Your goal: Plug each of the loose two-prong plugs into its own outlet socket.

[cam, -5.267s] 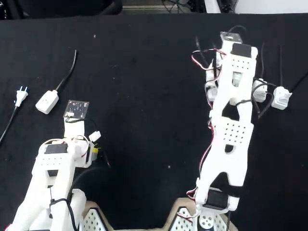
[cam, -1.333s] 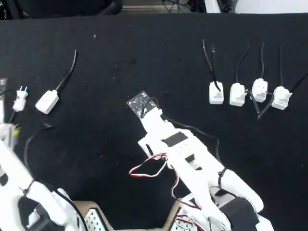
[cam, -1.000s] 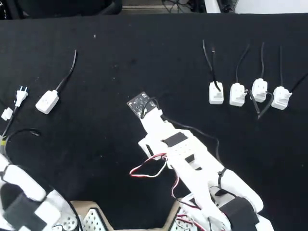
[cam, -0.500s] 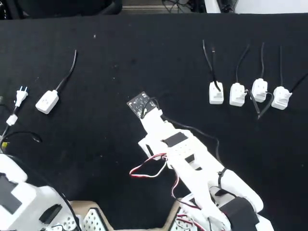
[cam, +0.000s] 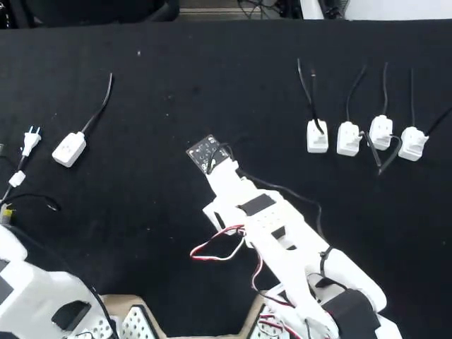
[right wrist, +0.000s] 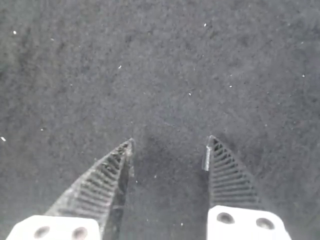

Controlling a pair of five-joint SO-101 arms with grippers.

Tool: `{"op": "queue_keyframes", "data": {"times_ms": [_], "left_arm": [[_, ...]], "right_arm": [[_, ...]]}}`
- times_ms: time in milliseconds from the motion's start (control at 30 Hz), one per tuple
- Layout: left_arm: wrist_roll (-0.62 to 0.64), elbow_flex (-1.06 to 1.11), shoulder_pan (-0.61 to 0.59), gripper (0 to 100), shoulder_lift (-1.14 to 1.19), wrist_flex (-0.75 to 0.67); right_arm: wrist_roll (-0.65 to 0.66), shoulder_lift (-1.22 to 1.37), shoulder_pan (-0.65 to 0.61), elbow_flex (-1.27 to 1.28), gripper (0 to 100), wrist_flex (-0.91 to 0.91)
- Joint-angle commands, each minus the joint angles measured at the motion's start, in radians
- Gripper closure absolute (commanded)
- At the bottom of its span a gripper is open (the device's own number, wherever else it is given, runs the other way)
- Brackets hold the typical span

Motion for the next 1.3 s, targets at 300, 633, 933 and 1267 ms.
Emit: {"op": "queue_keyframes", "data": {"times_ms": [300, 633, 933, 1267], "left_arm": [[-0.008, -0.021, -0.021, 97, 0.1, -0.023], [-0.002, -0.013, -0.036, 97, 0.049, -0.017], [-0.002, 0.01, 0.038, 97, -0.233, 0.293], [0.002, 0.012, 0.053, 97, -0.499, 0.543]], "right_arm": [[0.009, -0.031, -0.008, -0.004, 79.4, -0.02], [0.009, -0.031, -0.008, 0.015, 79.4, -0.06], [0.009, -0.031, -0.008, 0.025, 79.4, -0.083], [0.009, -0.031, -0.008, 0.027, 79.4, -0.083]]}}
